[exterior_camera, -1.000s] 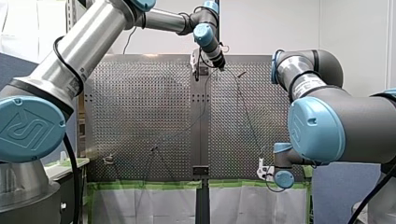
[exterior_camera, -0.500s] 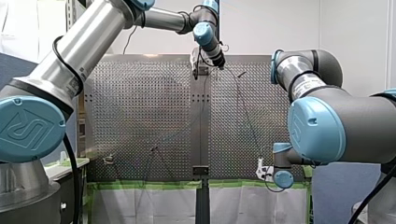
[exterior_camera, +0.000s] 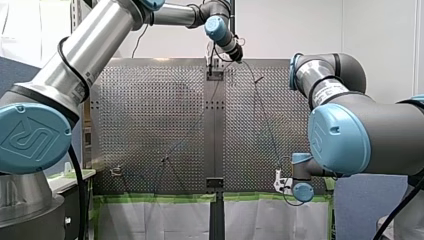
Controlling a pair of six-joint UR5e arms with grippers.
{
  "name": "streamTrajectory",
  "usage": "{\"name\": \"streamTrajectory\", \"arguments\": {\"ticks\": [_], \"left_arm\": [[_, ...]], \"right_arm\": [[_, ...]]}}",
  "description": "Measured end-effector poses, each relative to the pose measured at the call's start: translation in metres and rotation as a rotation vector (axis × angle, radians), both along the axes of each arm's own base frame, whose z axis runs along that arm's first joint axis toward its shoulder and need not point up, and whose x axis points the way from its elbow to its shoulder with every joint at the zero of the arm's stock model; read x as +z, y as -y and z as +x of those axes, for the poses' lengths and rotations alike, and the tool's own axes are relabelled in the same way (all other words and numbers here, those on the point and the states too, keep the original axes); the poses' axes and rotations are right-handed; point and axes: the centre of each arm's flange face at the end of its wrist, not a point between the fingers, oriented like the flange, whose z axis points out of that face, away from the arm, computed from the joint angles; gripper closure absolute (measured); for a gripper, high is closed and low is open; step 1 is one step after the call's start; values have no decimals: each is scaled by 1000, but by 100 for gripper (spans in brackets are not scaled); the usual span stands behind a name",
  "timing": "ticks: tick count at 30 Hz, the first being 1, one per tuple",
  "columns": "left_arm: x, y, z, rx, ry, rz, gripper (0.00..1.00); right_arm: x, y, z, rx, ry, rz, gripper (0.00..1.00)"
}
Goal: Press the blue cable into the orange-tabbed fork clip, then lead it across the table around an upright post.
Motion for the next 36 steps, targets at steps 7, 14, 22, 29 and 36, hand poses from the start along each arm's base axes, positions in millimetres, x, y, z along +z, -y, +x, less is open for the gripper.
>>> {"name": "streamTrajectory", "arguments": {"ticks": [7, 14, 22, 29, 36], "left_arm": [[0, 5, -2, -57, -17, -27, 0], [0, 8, -3, -102, -44, -78, 0], [3, 12, 4, -157, -57, -166, 0], [6, 14, 11, -209, -61, -247, 0], [1, 16, 22, -235, -81, -317, 0]], "right_arm": [[0, 0, 0, 0, 0, 2, 100], [0, -1, 1, 1, 0, 3, 100], [0, -1, 1, 3, -3, 4, 100], [0, -3, 5, 9, -4, 4, 100], [0, -4, 8, 14, -4, 3, 100]]}}
